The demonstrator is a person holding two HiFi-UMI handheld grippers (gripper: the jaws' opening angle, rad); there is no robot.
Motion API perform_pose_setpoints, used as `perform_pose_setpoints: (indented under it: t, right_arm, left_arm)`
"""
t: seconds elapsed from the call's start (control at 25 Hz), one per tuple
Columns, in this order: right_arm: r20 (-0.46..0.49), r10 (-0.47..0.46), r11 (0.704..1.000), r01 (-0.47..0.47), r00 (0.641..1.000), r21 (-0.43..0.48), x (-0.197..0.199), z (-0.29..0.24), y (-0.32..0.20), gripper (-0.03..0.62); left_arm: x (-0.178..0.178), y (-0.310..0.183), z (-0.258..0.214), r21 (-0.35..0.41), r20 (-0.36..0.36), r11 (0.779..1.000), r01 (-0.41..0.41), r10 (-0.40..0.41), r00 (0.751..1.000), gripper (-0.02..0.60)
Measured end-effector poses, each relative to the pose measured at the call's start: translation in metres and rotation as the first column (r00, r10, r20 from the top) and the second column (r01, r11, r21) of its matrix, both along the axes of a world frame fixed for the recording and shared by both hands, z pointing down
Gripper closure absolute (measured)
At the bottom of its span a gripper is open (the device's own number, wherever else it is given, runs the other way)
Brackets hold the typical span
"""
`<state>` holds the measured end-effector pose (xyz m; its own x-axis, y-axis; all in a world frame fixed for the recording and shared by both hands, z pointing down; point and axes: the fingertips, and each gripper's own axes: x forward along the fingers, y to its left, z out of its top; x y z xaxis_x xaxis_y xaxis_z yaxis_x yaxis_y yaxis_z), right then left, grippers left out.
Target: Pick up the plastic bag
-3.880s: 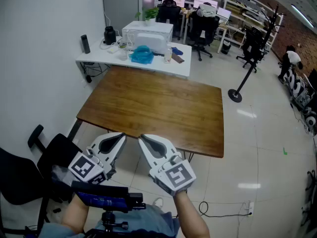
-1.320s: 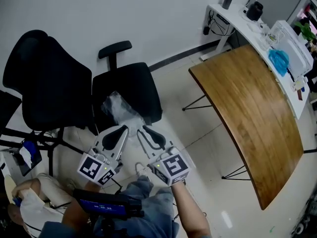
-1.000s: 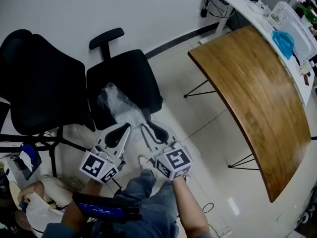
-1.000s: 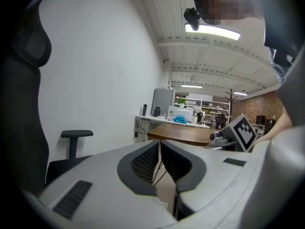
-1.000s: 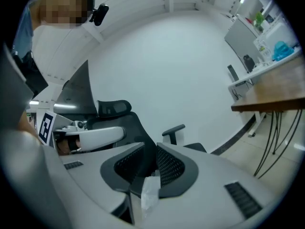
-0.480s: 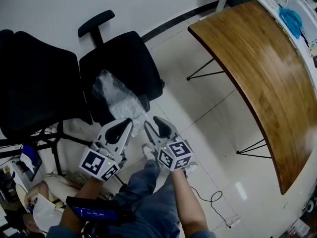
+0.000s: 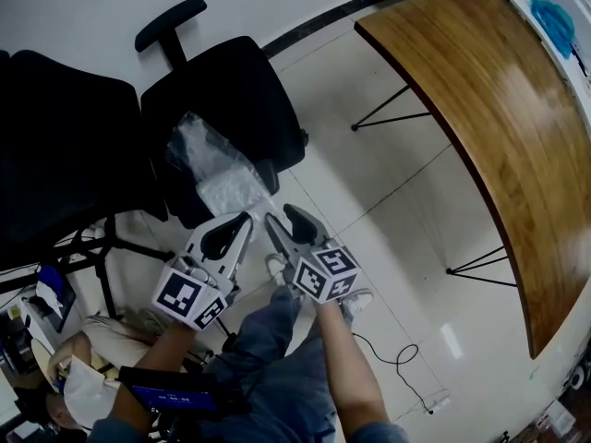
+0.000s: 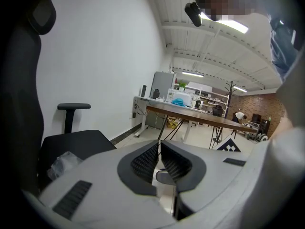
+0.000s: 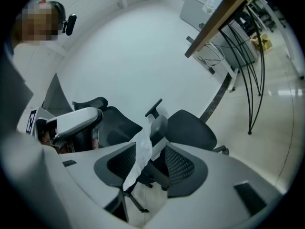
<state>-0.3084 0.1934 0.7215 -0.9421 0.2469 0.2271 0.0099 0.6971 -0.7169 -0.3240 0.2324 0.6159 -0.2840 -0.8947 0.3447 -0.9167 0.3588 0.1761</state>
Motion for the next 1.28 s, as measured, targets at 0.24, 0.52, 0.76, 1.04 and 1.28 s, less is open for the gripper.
perform_pose_setpoints:
  t: [0.24, 0.52, 0.76, 1.04, 1.28]
  right_arm:
    - [-0.012, 0.017, 0.981, -0.019, 1.0, -0.193, -0.003, 0.014, 0.02, 0.391]
    - [0.02, -0.012, 0.951, 0.018, 1.0, -0.307, -0.009, 0.009, 0.039, 0.391]
    - [0.061, -0.028, 0.943, 0.047, 0.998, -0.328, -0.009, 0.002, 0.043, 0.586]
    - [0.095, -0.054, 0.945, 0.081, 0.994, -0.317, -0.012, -0.021, 0.04, 0.587]
    - [0.131, -0.074, 0.954, 0.109, 0.989, -0.281, -0.015, -0.049, 0.032, 0.587]
  left_arm:
    - [-0.001, 0.012, 0.007, -0.011, -0.02, 1.0, 0.024, -0.024, 1.0, 0.557]
    - [-0.004, 0.019, 0.006, -0.019, -0.02, 0.999, 0.037, -0.038, 0.999, 0.557]
    - [-0.006, 0.028, 0.006, -0.022, -0.027, 0.998, 0.065, -0.065, 0.997, 0.557]
    - [-0.005, 0.022, -0.002, -0.003, -0.026, 0.998, 0.061, -0.061, 0.998, 0.557]
    - [-0.004, 0.015, -0.013, 0.018, -0.018, 0.997, 0.07, -0.07, 0.997, 0.557]
